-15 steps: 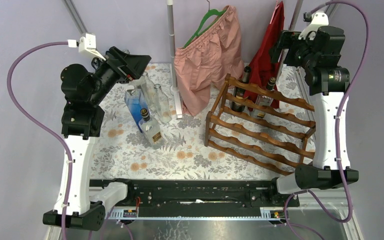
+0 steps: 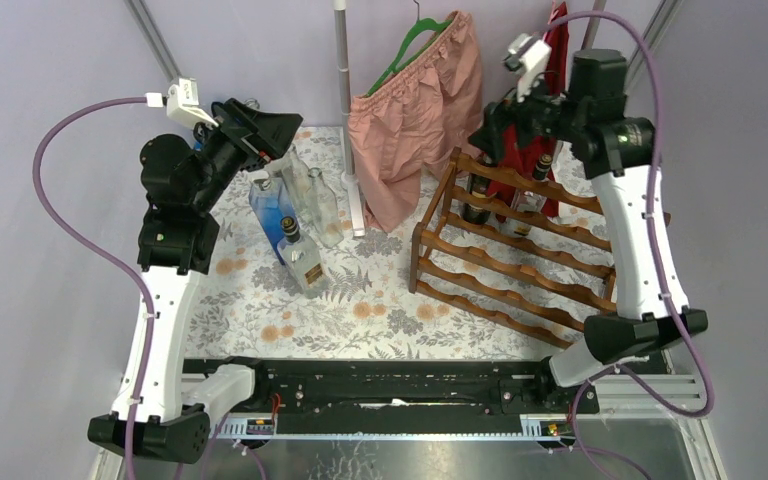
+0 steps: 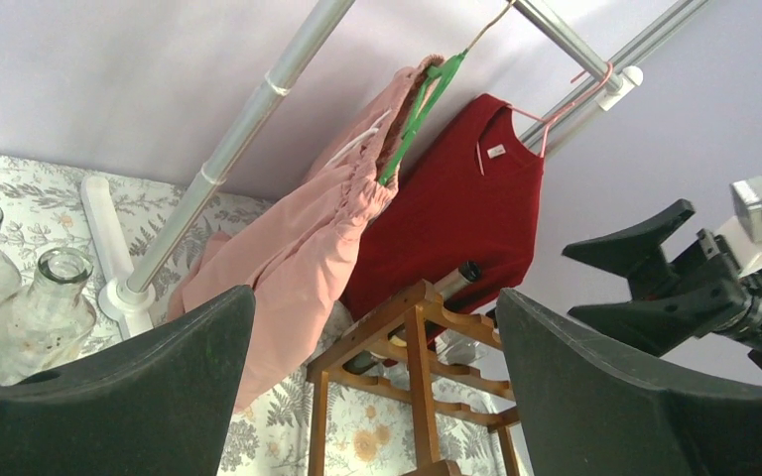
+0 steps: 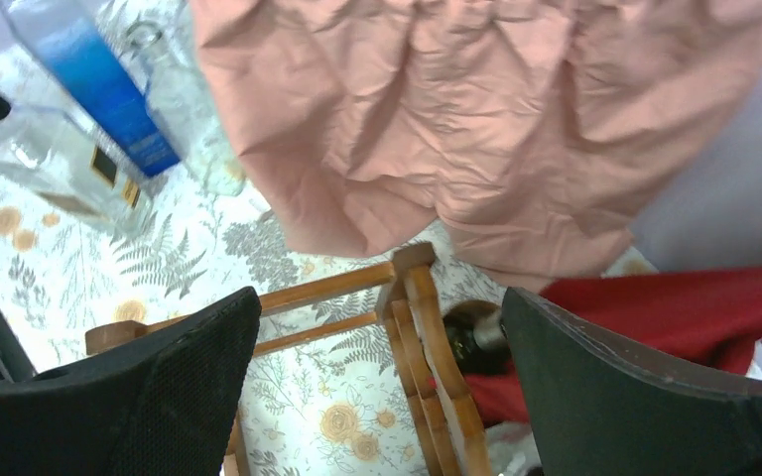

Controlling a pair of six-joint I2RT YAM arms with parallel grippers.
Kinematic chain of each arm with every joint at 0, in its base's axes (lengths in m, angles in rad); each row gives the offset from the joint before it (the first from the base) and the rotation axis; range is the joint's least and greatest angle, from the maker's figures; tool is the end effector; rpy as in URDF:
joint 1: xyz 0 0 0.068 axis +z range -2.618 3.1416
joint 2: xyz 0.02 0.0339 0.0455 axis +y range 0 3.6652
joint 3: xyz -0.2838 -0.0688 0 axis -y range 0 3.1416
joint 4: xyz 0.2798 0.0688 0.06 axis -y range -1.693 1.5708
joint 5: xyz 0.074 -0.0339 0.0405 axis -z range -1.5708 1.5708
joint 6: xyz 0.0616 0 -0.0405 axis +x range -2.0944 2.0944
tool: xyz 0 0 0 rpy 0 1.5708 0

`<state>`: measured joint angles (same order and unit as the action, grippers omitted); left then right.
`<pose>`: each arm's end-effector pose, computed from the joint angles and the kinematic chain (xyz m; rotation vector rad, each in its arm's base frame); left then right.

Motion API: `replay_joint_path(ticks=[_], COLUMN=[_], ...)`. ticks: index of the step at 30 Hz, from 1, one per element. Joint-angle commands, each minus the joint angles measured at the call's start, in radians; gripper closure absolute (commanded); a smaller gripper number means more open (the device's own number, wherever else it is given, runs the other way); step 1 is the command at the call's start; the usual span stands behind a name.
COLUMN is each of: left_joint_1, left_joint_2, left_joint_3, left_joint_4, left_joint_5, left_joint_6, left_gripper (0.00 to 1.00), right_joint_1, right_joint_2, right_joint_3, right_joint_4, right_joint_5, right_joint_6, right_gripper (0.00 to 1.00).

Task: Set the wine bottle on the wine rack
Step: Pick up the wine bottle from the center of the board.

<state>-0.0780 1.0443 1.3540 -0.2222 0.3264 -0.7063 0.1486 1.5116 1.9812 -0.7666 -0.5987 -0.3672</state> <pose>0.2551 -0.0398 0.5129 -0.2107 1.5363 -0.8689 0.3360 0.0854 0.5404 -0.8506 1.6245 0.4042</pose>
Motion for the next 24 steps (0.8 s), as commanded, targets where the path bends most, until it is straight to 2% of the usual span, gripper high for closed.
replay_joint_path(ticks=[1, 9, 13, 17, 21, 24], left_joint_1=[-0.002, 0.000, 0.000, 0.000, 0.000, 0.000], left_joint_2=[-0.015, -0.014, 0.010, 0.022, 0.030, 0.055], left_joint_3=[-0.002, -0.018, -0.016, -0.028, -0.056, -0.046], left_joint_4=[0.088, 0.098, 0.100, 0.113, 0.135, 0.129], left_joint_5=[-0.052, -0.084, -0.078, -0.066, -0.054, -0.017], left_joint_6=[-0.018, -0.059, -0.100, -0.136, -0.126, -0.113], left_gripper=[0.01, 0.02, 0.03, 0.03, 0.03, 0.03], right_joint_1=[0.096, 0.132, 0.132, 0.132, 0.131, 0.126], right_joint_2=[0.102, 0.215, 0.255, 0.271, 0.271, 0.274], right_joint_3=[0.151, 0.216, 0.224, 0.204, 0.170, 0.165], right_joint_4=[-0.146, -0.091, -0.071, -0.070, -0.059, -0.055], right_joint_5=[0.050, 0.050, 0.097, 0.250, 0.439, 0.511], right_joint_6=[-0.165, -0.056, 0.001, 0.070, 0.089, 0.081], right_gripper=[0.00, 0.00, 0.11, 0.21, 0.21, 0.21])
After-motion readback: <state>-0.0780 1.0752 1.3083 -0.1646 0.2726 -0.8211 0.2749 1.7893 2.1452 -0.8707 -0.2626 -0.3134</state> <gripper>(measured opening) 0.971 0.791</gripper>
